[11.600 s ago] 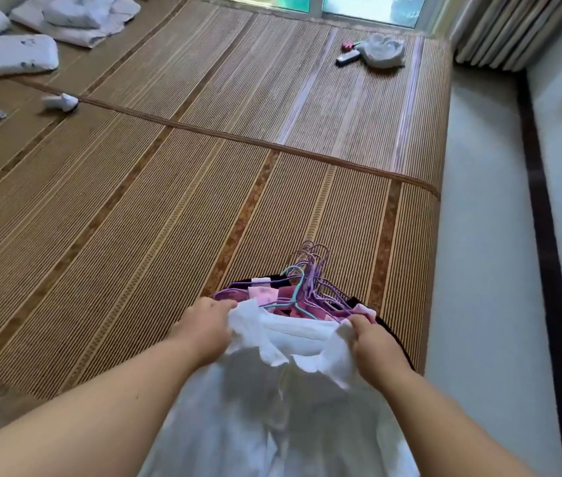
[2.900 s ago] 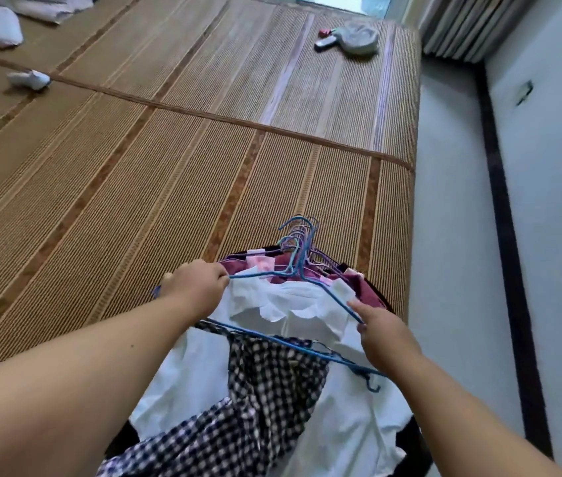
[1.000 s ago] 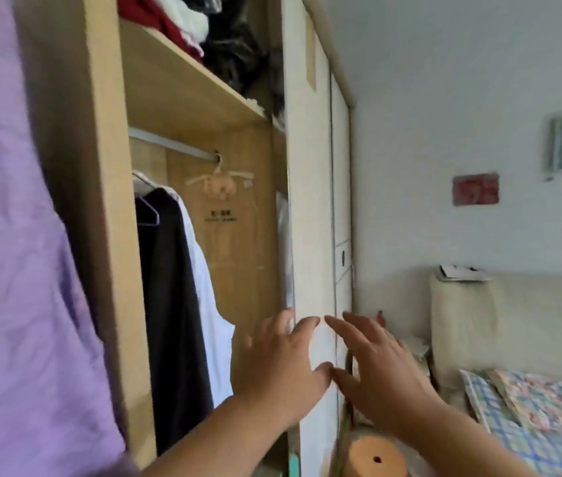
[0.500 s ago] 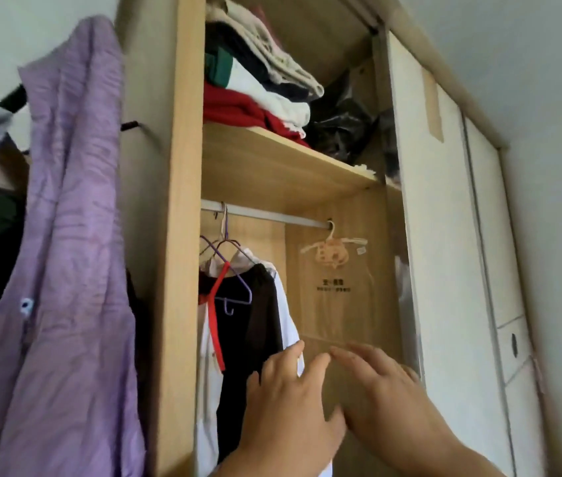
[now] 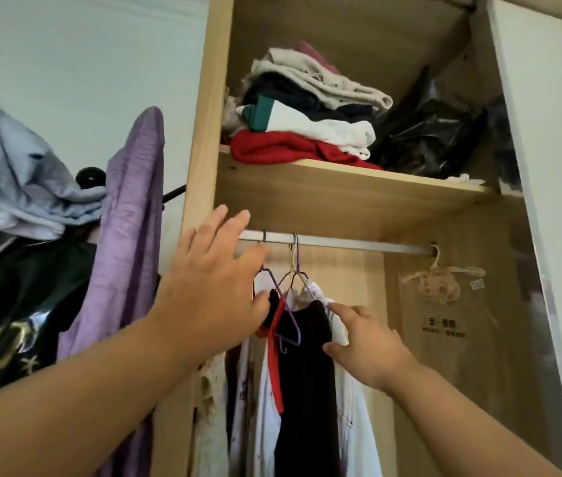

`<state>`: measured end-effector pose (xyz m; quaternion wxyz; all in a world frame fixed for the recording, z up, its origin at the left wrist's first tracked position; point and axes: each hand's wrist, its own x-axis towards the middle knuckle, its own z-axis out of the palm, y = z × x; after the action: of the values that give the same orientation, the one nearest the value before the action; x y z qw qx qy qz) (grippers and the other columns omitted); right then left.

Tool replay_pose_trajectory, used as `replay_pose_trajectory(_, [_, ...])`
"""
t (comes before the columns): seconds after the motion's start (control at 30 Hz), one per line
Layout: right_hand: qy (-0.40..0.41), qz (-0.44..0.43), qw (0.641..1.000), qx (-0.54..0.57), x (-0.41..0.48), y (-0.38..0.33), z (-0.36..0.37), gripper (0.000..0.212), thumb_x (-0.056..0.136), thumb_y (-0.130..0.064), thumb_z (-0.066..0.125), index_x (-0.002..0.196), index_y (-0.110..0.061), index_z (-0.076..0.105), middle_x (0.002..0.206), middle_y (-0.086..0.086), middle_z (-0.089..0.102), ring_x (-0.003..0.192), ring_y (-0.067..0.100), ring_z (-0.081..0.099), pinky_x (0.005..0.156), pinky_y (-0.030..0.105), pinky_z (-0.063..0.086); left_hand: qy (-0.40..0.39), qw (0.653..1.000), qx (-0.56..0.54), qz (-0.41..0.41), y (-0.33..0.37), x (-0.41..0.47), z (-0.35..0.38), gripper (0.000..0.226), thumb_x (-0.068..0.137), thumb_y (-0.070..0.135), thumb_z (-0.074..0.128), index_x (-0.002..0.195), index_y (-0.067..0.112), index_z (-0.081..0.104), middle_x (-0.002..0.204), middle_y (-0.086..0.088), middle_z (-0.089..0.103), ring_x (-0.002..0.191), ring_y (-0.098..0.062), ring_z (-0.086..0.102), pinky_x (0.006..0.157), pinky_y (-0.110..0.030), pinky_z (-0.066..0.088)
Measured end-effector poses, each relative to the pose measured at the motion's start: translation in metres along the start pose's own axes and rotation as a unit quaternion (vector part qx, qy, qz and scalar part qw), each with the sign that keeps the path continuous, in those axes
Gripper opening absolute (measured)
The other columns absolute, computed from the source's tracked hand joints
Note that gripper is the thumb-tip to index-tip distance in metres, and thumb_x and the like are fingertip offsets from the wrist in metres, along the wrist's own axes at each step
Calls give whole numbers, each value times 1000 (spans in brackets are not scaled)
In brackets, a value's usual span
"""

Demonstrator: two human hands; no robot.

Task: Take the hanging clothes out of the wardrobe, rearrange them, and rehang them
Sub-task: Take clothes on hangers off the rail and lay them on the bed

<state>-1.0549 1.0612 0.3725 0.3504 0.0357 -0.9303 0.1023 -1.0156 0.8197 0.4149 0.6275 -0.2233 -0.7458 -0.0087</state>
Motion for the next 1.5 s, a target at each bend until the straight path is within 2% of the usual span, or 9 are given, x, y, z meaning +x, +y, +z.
replay_pose_trajectory(0.23, [21,16,995,100,72,6,16,37,100,-36,33,126,-24,56,117,10,60,104,28,57,88,35,48,-31,991,121,-53,-46,54,2,83,77,48,52,150,21,22,158,-17,2,146,-30,-1,117,-44,17])
replay_pose_trajectory(0.33, [42,31,987,152,92,7,22,39,99,-43,36,118,-22,63,115,7,65,104,24,59,84,29,46,-16,990,122,-67,-40,73,8,77,77,49,48,147,26,26,158,-16,-8,145,-31,-10,116,-46,17])
replay_pose_trajectory(0.5, [40,44,989,139,132,2,40,31,94,-24,48,121,-17,61,116,6,67,105,22,60,72,20,38,22,987,119,-105,-31,92,17,47,75,46,50,119,29,55,159,-9,-4,145,-31,-7,109,-52,22])
replay_pose_trajectory(0.67, [10,125,975,182,171,-4,57,22,88,-28,55,78,-9,59,85,11,61,82,29,56,57,24,34,62,987,106,-106,-37,86,23,45,75,49,45,111,31,63,159,-6,7,146,-26,2,107,-48,29])
replay_pose_trajectory(0.9, [-29,190,961,199,197,-2,68,55,98,-44,43,119,4,58,125,19,59,113,31,55,90,29,41,99,985,66,-124,-36,84,23,44,74,50,48,112,34,65,159,-4,11,146,-20,6,108,-44,30])
replay_pose_trajectory(1.03, [-40,177,948,261,198,3,61,40,91,-37,59,96,3,65,95,12,57,87,22,50,78,26,39,100,985,69,-122,-34,84,24,42,75,51,48,110,35,66,159,-3,11,146,-19,6,108,-43,30])
replay_pose_trajectory(1.17, [-4,195,965,175,202,-5,43,41,95,-29,47,60,-9,42,62,5,47,80,28,54,65,22,35,103,985,66,-119,-35,83,25,38,74,50,51,104,34,67,159,-4,12,146,-20,8,109,-43,29])
replay_pose_trajectory(1.37, [31,160,979,125,209,-9,13,29,94,-31,45,81,-5,45,76,9,49,78,29,46,69,26,36,104,985,67,-116,-34,82,26,37,73,50,48,100,33,68,158,-4,14,146,-21,9,108,-42,31])
replay_pose_trajectory(1.5, [33,142,986,79,200,2,-1,38,92,-29,47,59,-11,41,64,7,44,73,28,46,63,25,34,96,985,73,-121,-35,83,25,35,74,50,47,97,33,67,158,-3,12,146,-21,5,106,-43,33])
